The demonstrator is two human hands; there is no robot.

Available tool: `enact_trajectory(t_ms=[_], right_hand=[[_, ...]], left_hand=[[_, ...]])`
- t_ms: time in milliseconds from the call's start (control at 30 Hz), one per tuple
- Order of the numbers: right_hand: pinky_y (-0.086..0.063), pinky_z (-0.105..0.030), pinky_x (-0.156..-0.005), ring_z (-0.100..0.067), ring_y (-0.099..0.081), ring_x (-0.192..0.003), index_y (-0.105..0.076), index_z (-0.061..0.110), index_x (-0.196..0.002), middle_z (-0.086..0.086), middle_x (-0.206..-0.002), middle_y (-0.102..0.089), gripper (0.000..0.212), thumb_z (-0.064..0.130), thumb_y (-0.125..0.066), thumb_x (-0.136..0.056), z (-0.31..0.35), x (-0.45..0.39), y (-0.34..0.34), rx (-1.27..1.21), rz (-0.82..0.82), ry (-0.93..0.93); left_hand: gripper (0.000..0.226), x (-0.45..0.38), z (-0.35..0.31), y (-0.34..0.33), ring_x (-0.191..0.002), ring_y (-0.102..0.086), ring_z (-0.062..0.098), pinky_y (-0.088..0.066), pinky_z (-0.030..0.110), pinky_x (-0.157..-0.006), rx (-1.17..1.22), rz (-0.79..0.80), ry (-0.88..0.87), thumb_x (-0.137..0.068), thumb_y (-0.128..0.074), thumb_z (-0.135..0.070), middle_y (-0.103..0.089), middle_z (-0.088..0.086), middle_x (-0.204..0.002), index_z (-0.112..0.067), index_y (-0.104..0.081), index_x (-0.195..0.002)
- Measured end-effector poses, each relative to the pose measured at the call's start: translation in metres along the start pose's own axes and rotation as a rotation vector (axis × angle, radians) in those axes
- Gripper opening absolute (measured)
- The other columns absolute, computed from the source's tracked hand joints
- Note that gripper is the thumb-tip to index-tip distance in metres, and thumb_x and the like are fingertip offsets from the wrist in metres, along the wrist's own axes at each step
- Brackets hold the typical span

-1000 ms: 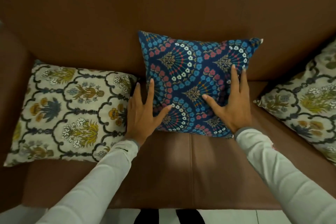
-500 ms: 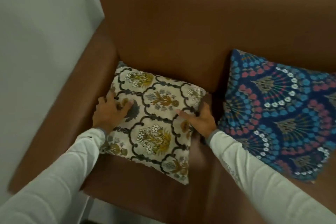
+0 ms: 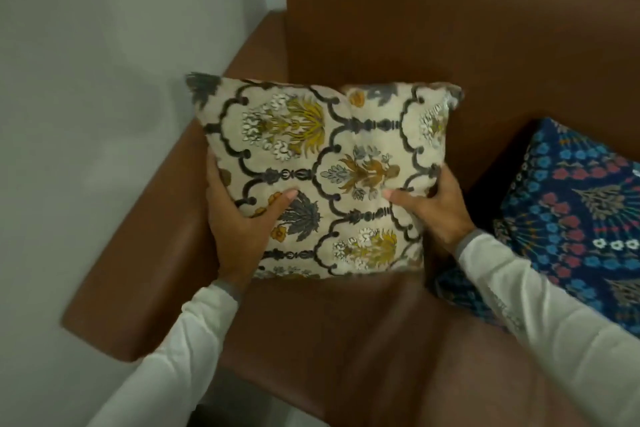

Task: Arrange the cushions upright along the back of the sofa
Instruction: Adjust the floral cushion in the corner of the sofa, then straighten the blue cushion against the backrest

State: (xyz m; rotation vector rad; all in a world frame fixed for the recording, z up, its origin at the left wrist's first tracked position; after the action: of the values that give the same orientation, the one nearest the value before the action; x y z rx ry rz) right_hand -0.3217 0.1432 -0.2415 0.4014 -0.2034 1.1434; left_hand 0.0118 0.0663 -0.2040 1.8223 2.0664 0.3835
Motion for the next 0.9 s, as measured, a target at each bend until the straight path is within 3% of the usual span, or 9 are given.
enact_trajectory(t_ms=[67, 133, 200, 267, 367, 467, 667, 800, 900], right_hand=[[-0.057, -0.045, -0.114, -0.011, -0.071, -0.13, -0.049, 0.019, -0.159, 0.002, -0.146, -0.07, 0.099, 0.017, -0.101, -0.075, 0.041, -0.024, -0.019, 0.086, 0.093, 0.124], [-0.052, -0.026, -0.114, 0.009, -0.065, -0.126, -0.037, 0.027, -0.168, 0.016, -0.145, -0.066, 0.108, 0.027, -0.099, -0.079, 0.068, -0.038, -0.046, 0.223, 0.198, 0.213], [-0.048, -0.016, -0.113, 0.007, -0.064, -0.127, -0.024, 0.027, -0.174, 0.012, -0.15, -0.063, 0.111, 0.028, -0.094, -0.086, 0.08, -0.046, -0.071, 0.307, 0.232, 0.258], [-0.043, -0.036, -0.125, -0.02, -0.057, -0.147, -0.016, 0.025, -0.176, -0.001, -0.164, -0.054, 0.113, 0.033, -0.09, -0.09, 0.084, -0.049, -0.086, 0.36, 0.206, 0.287], [-0.036, -0.056, -0.13, -0.033, -0.038, -0.162, -0.004, 0.028, -0.177, -0.009, -0.176, -0.038, 0.12, 0.059, -0.077, -0.087, 0.07, -0.048, -0.085, 0.413, 0.164, 0.281], [-0.028, -0.056, -0.133, -0.036, -0.02, -0.169, 0.001, 0.029, -0.177, -0.015, -0.183, -0.02, 0.113, 0.061, -0.071, -0.096, 0.068, -0.027, -0.056, 0.578, 0.112, 0.296], [-0.034, -0.058, -0.129, -0.045, -0.029, -0.165, -0.024, 0.014, -0.174, -0.029, -0.177, -0.028, 0.09, 0.046, -0.07, -0.104, 0.07, 0.043, 0.087, 0.766, -0.286, 0.418], [-0.034, -0.064, -0.126, -0.051, -0.034, -0.16, -0.037, 0.007, -0.169, -0.032, -0.174, -0.032, 0.084, 0.045, -0.072, -0.103, 0.048, 0.091, 0.236, 0.736, -0.63, 0.33], [-0.032, -0.061, -0.129, -0.049, -0.031, -0.162, -0.031, 0.007, -0.171, -0.03, -0.175, -0.03, 0.1, 0.061, -0.071, -0.097, 0.007, 0.125, 0.336, 0.697, -0.798, 0.147]], left_hand=[[0.13, 0.003, -0.005, 0.023, -0.147, -0.038, 0.002, -0.029, 0.013, -0.122, -0.064, -0.107, -0.002, -0.07, -0.097, -0.051, -0.04, -0.003, -0.162, -0.013, -0.022, -0.17], [0.133, 0.006, -0.004, 0.036, -0.134, -0.033, -0.003, -0.021, 0.0, -0.11, -0.146, -0.154, 0.081, -0.071, -0.091, -0.056, -0.038, 0.002, -0.156, -0.014, -0.015, -0.172], [0.135, 0.009, 0.004, 0.037, -0.134, -0.043, 0.014, -0.03, 0.018, -0.106, -0.223, -0.151, 0.178, -0.075, -0.09, -0.055, -0.04, 0.017, -0.155, -0.017, -0.006, -0.173], [0.136, 0.008, 0.005, 0.039, -0.134, -0.05, 0.039, -0.042, 0.04, -0.108, -0.311, -0.175, 0.178, -0.076, -0.087, -0.062, -0.041, 0.026, -0.149, -0.016, -0.003, -0.173], [0.124, 0.005, -0.012, 0.036, -0.145, -0.041, 0.052, -0.041, 0.062, -0.116, -0.521, -0.208, 0.01, -0.088, -0.079, -0.063, -0.033, 0.036, -0.161, -0.005, -0.008, -0.171], [0.099, 0.013, -0.054, 0.017, -0.156, -0.024, 0.059, -0.028, 0.066, -0.122, -0.697, -0.185, -0.241, -0.1, -0.072, -0.048, -0.018, 0.045, -0.166, 0.0, -0.018, -0.168], [0.092, 0.057, -0.131, -0.098, -0.158, -0.026, 0.05, -0.027, 0.062, -0.125, -0.567, 0.149, -0.398, -0.101, -0.059, -0.055, -0.024, 0.033, -0.171, -0.008, -0.02, -0.17], [0.106, 0.112, -0.151, -0.216, -0.158, -0.033, 0.033, -0.036, 0.048, -0.124, -0.232, 0.584, -0.103, -0.091, -0.07, -0.068, -0.027, 0.014, -0.173, -0.018, -0.022, -0.171], [0.122, 0.16, -0.157, -0.286, -0.158, -0.034, 0.028, -0.036, 0.044, -0.125, -0.123, 0.787, 0.112, -0.076, -0.076, -0.071, -0.027, 0.008, -0.174, -0.02, -0.019, -0.171]])
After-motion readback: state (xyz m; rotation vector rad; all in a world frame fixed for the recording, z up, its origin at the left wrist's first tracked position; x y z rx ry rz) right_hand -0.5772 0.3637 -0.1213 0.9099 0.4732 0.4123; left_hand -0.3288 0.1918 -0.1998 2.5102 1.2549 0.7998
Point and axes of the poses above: each hand's wrist, its own x-axis away from the middle knuckle, its own y-axis out of the back of the hand, z = x × y, the point moved 9 cm from there along -x, towards the middle knuckle
